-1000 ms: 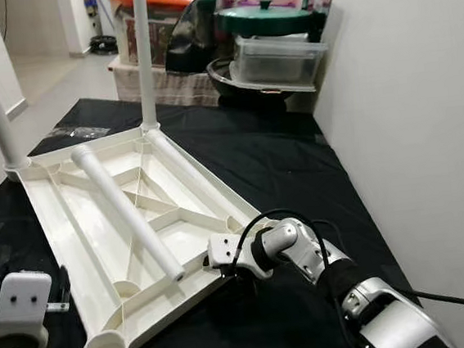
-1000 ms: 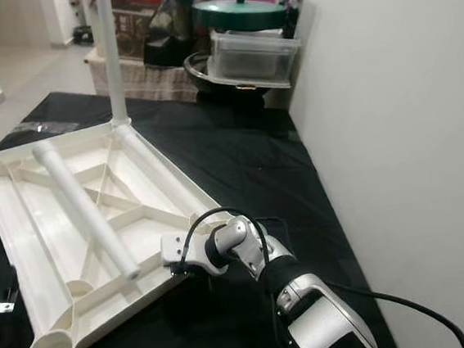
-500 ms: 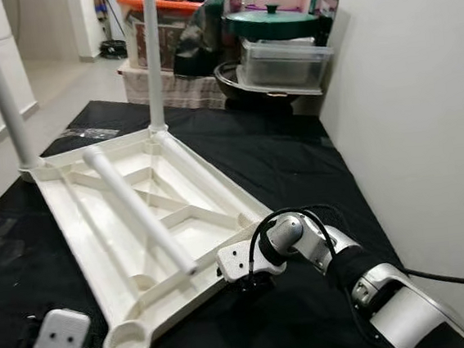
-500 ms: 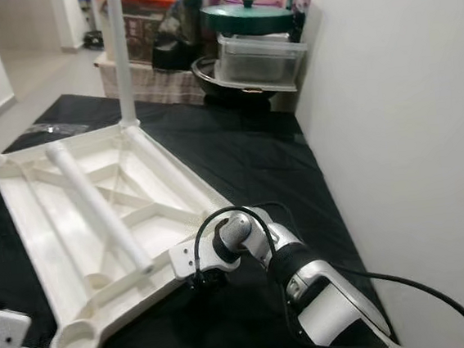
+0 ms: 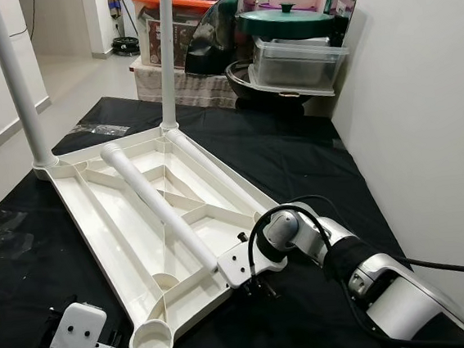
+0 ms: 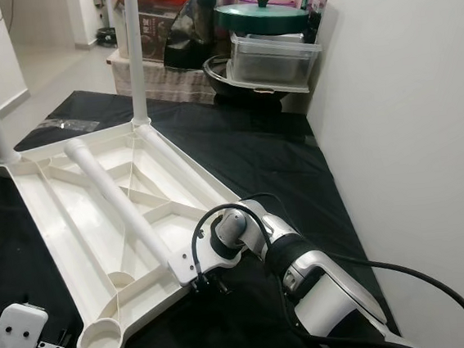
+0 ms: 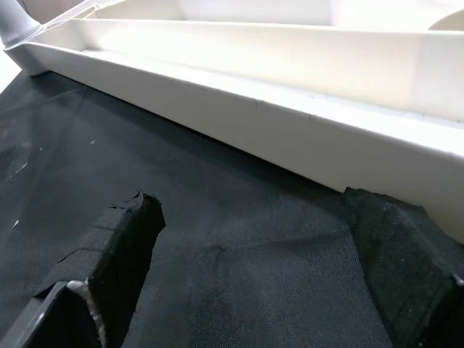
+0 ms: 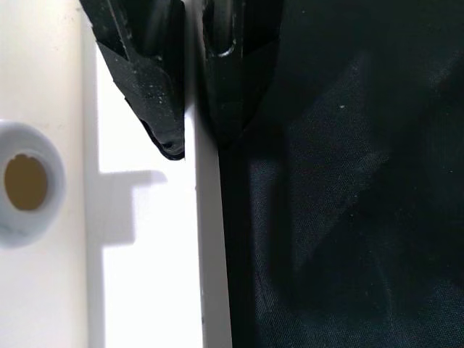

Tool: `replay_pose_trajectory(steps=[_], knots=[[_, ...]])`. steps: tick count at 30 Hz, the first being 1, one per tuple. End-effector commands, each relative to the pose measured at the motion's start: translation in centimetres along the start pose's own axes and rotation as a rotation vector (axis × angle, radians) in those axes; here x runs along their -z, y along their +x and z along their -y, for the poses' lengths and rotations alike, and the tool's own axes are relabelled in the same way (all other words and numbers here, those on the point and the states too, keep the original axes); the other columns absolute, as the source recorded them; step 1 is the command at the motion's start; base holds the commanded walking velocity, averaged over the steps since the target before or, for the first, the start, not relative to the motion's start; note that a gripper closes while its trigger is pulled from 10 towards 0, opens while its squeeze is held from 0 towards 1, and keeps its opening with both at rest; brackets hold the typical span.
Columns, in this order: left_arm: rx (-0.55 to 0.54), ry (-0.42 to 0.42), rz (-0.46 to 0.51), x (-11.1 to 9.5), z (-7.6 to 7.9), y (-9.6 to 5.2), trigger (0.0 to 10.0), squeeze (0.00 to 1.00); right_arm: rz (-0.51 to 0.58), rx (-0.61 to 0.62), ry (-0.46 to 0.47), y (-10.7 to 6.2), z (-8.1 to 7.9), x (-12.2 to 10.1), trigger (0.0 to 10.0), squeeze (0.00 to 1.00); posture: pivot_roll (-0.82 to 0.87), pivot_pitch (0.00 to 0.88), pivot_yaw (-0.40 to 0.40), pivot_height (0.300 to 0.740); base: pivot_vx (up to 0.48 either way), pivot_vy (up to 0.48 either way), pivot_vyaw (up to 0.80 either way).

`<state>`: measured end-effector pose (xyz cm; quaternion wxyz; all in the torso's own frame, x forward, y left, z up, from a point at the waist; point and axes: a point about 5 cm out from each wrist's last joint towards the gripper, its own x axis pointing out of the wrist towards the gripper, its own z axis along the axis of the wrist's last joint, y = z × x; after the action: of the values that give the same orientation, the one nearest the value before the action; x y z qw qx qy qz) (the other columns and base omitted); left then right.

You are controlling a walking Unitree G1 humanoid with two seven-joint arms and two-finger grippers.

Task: Building children table

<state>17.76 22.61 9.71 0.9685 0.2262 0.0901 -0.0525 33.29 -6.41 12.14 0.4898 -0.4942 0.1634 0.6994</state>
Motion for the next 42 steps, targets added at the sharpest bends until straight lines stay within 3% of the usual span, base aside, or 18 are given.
replay_pose_trajectory(steps=[1,2,3,4,5,8,13,15,16,20,21,23,26,33,37,42], knots=[[0.003,0.000,0.084,-2.0,-0.3,0.2,10.0,0.00,-0.029,-0.044,0.085,1.2,-1.4,1.3,0.0,0.00,0.14,0.000,-0.195,0.740,0.000,0.000,0.00],[0.003,0.000,0.084,-2.0,-0.3,0.2,10.0,0.00,-0.029,-0.044,0.085,1.2,-1.4,1.3,0.0,0.00,0.14,0.000,-0.195,0.740,0.000,0.000,0.00],[-0.097,0.028,0.155,-3.8,-2.4,0.3,10.0,0.00,-0.034,-0.040,0.121,1.4,-1.6,1.5,0.0,0.00,0.14,0.000,-0.199,0.740,0.000,0.000,0.00],[-0.139,0.033,0.182,-4.5,-3.2,0.3,10.0,0.00,-0.036,-0.040,0.131,1.5,-1.7,1.6,0.0,0.00,0.14,0.000,-0.199,0.740,0.000,0.000,0.00],[-0.139,0.033,0.182,-4.5,-3.2,0.3,10.0,0.00,-0.036,-0.040,0.131,1.5,-1.7,1.6,0.0,0.00,0.14,0.000,-0.199,0.740,0.000,0.000,0.00],[-0.213,0.064,0.276,-7.2,-5.2,0.3,10.0,0.00,-0.011,-0.029,0.196,1.9,-1.8,1.6,0.0,0.00,0.14,0.000,-0.202,0.740,0.000,0.000,0.00],[-0.230,0.071,0.332,-8.7,-5.8,0.2,10.0,0.00,0.013,-0.018,0.248,2.2,-1.8,1.5,0.0,0.00,0.14,0.000,-0.202,0.740,0.000,0.000,0.00],[-0.230,0.072,0.357,-9.4,-5.9,0.2,10.0,0.00,0.029,-0.007,0.294,2.4,-1.8,1.5,0.0,0.00,0.14,0.000,-0.199,0.740,0.000,0.000,0.00],[-0.217,0.066,0.363,-9.5,-5.3,0.6,10.0,0.00,0.068,0.031,0.449,3.1,-2.0,1.6,0.0,0.00,0.14,0.000,-0.196,0.740,0.000,0.000,0.00],[-0.208,0.058,0.352,-9.3,-4.9,0.8,10.0,0.00,0.087,0.064,0.549,3.5,-2.0,1.7,0.0,0.00,0.13,0.000,-0.195,0.740,0.000,0.000,0.00],[-0.201,0.048,0.350,-9.3,-4.5,0.9,10.0,0.00,0.092,0.110,0.646,3.8,-2.0,2.0,0.0,0.00,0.13,0.000,-0.195,0.740,0.000,0.000,0.00],[-0.201,0.048,0.350,-9.3,-4.5,0.9,10.0,0.00,0.092,0.110,0.646,3.8,-2.0,2.0,0.0,0.00,0.13,0.000,-0.195,0.740,0.000,0.000,0.00],[-0.192,0.032,0.352,-9.5,-4.2,1.1,10.0,0.00,0.100,0.145,0.760,4.1,-2.2,2.4,0.0,0.00,0.13,0.000,-0.193,0.740,0.000,0.000,0.00],[-0.188,0.027,0.355,-9.7,-4.2,1.3,10.0,0.00,0.142,0.122,0.788,4.4,-2.5,1.9,0.0,0.00,0.12,0.000,-0.191,0.740,0.000,0.000,0.00],[-0.187,0.024,0.354,-9.7,-4.3,1.4,10.0,0.00,0.198,0.064,0.744,4.4,-2.9,0.7,0.0,0.00,0.12,0.000,-0.191,0.740,0.000,0.000,0.00],[-0.186,0.021,0.354,-9.8,-4.1,1.4,10.0,0.00,0.233,0.057,0.759,3.8,-3.0,-0.7,0.0,0.00,0.12,0.000,-0.188,0.740,0.000,0.000,0.00]])
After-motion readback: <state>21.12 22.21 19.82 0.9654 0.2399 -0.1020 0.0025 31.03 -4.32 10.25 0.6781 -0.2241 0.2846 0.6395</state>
